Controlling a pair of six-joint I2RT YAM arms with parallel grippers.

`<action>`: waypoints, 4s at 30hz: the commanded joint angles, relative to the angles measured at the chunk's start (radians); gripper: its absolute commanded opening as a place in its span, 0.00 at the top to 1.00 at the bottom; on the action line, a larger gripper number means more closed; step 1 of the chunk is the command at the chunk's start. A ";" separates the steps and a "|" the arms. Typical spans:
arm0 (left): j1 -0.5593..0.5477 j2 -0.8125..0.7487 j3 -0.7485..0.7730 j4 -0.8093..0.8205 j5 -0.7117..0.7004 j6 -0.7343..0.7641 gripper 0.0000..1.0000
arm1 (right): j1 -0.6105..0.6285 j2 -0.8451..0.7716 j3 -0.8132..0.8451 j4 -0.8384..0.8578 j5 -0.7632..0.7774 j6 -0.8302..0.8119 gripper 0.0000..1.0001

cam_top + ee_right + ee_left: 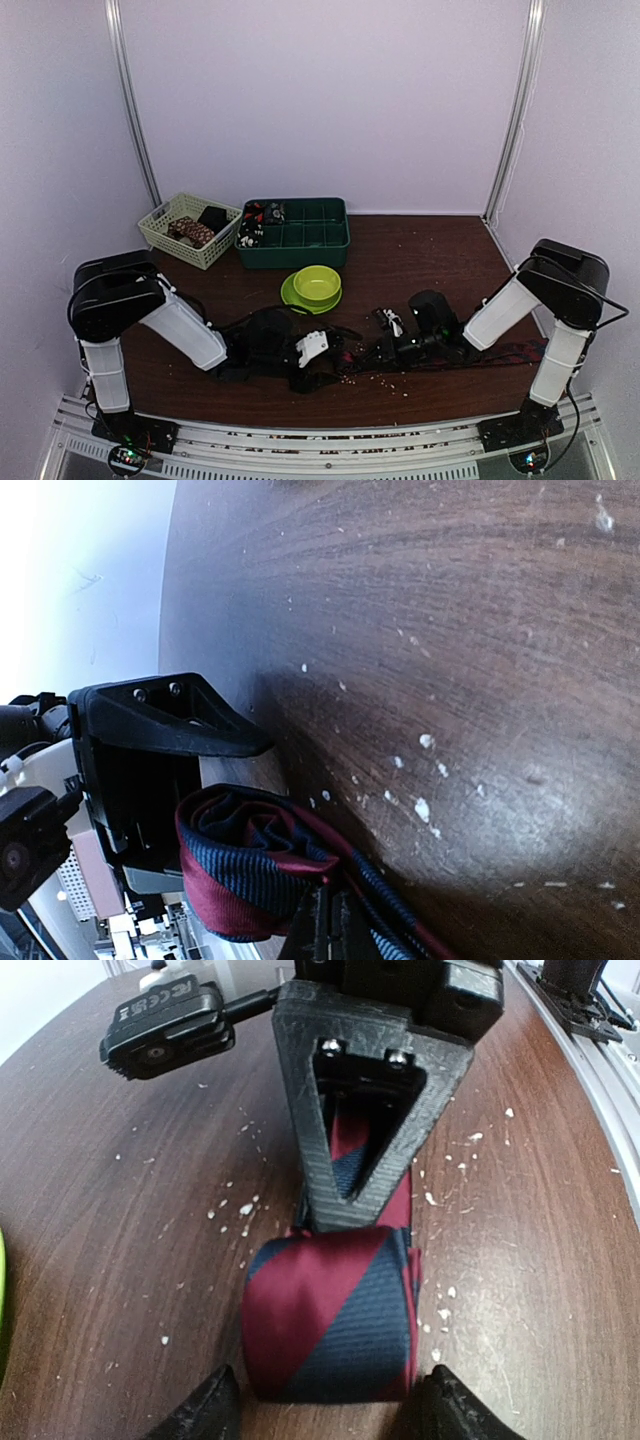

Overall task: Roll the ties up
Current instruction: Roll the tie at the center of the board.

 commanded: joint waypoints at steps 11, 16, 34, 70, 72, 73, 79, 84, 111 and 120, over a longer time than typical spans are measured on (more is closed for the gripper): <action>-0.008 0.153 0.028 0.289 -0.019 -0.171 0.35 | 0.015 -0.002 0.017 -0.202 0.108 -0.087 1.00; -0.008 0.143 0.051 0.203 -0.022 -0.137 0.56 | 0.027 -0.002 0.031 -0.185 0.105 -0.069 1.00; -0.013 0.119 0.029 0.251 -0.048 -0.215 0.38 | 0.061 0.019 0.013 -0.107 0.125 -0.008 1.00; 0.084 0.082 0.211 -0.512 0.227 0.181 0.83 | 0.034 -0.199 0.103 -0.325 0.089 -0.027 0.52; 0.084 0.084 0.214 -0.510 0.226 0.176 0.81 | 0.042 -0.161 0.115 -0.316 0.090 -0.019 0.54; 0.084 0.083 0.214 -0.508 0.224 0.174 0.81 | 0.046 -0.144 0.120 -0.306 0.089 -0.015 0.56; 0.085 0.083 0.206 -0.491 0.215 0.148 0.79 | 0.068 -0.092 0.114 -0.253 0.083 0.012 0.80; 0.090 0.065 0.178 -0.438 0.198 0.103 0.66 | 0.062 -0.101 0.081 -0.261 0.097 -0.016 1.00; 0.093 -0.376 -0.197 0.025 -0.128 -0.128 0.02 | 0.105 0.120 0.271 -0.345 0.015 -0.275 1.00; 0.043 -0.142 -0.112 0.074 0.002 -0.206 0.20 | 0.133 0.103 0.243 -0.324 0.066 -0.248 1.00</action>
